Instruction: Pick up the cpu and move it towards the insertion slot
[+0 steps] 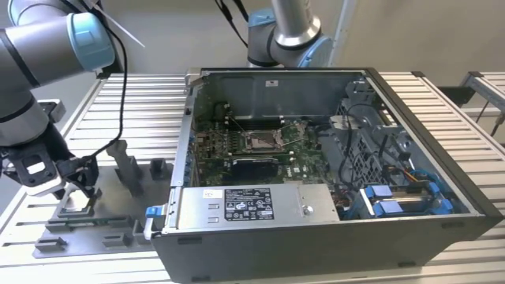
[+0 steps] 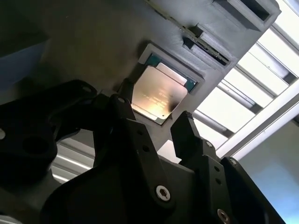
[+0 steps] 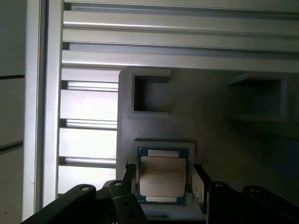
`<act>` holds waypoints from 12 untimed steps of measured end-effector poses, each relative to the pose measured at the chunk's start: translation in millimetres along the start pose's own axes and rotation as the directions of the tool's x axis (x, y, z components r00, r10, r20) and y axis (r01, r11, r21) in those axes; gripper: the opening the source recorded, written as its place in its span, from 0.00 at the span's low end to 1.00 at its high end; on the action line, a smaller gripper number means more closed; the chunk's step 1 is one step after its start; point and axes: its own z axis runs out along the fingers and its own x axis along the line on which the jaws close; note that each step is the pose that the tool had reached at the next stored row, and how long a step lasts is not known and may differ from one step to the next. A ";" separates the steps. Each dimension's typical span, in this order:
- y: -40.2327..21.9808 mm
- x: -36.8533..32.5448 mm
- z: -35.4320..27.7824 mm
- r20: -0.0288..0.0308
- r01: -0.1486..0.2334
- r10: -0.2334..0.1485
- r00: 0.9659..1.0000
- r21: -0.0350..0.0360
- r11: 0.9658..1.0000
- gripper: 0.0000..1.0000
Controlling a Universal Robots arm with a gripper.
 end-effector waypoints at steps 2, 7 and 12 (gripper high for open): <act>-2.7 0.2 0.7 0.000 0.000 0.000 1.000 0.000 1.000 1.00; -4.8 0.5 6.3 0.000 0.000 0.000 1.000 0.000 1.000 1.00; -5.1 0.5 11.4 0.000 0.000 0.000 1.000 0.000 1.000 1.00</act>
